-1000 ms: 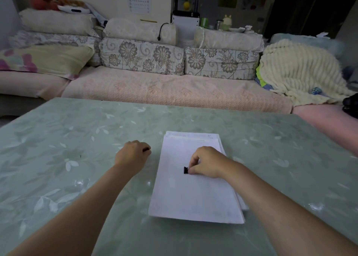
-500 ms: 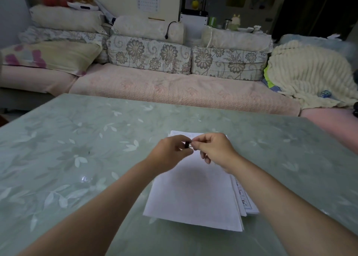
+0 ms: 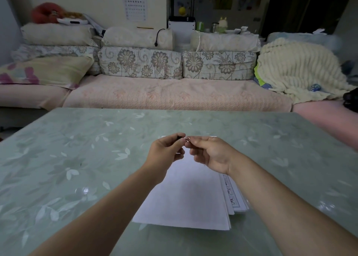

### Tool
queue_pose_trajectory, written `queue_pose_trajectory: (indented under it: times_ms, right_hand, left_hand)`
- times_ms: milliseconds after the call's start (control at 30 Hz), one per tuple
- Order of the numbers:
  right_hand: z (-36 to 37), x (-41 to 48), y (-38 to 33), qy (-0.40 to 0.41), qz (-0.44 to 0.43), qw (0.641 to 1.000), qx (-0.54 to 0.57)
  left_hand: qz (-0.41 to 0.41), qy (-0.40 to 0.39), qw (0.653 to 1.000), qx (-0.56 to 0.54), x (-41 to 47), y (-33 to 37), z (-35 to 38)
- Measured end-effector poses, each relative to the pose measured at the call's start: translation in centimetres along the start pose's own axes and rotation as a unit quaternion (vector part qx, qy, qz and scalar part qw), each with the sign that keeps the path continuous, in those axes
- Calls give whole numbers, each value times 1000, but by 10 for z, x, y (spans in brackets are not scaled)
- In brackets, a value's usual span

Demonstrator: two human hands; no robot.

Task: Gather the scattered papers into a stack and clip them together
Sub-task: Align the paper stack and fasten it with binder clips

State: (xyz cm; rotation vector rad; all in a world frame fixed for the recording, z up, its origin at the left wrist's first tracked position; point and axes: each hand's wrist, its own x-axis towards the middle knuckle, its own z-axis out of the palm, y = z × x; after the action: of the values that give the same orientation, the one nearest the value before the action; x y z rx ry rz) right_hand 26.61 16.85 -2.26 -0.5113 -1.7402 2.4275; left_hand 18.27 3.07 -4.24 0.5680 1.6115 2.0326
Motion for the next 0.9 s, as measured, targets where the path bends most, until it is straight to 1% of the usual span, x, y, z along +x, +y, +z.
queue_pose_trajectory:
  times_ms: [300, 433, 533, 667, 767, 867, 900]
  right_hand:
    - [1, 0, 5, 12, -31, 999, -16]
    - [3, 0, 6, 26, -44, 998, -41]
    - [4, -1, 8, 41, -62, 992, -105]
    - [6, -4, 9, 50, -82, 977, -188]
    - [8, -4, 12, 76, -74, 969, -224]
    - [9, -1, 17, 100, -50, 969, -222]
    - [10, 0, 19, 104, -41, 970, -216]
  left_hand:
    - [13, 15, 1000, 3, 4, -6, 0]
    - [14, 20, 1000, 2, 3, -8, 0]
    - [25, 32, 999, 27, 4, -8, -4]
    - [33, 10, 998, 61, 3, -9, -9]
    - [49, -5, 990, 133, 3, -10, -12]
    - [94, -30, 959, 265, 2, -9, -12]
    - [108, -39, 949, 293, 2, -8, -13]
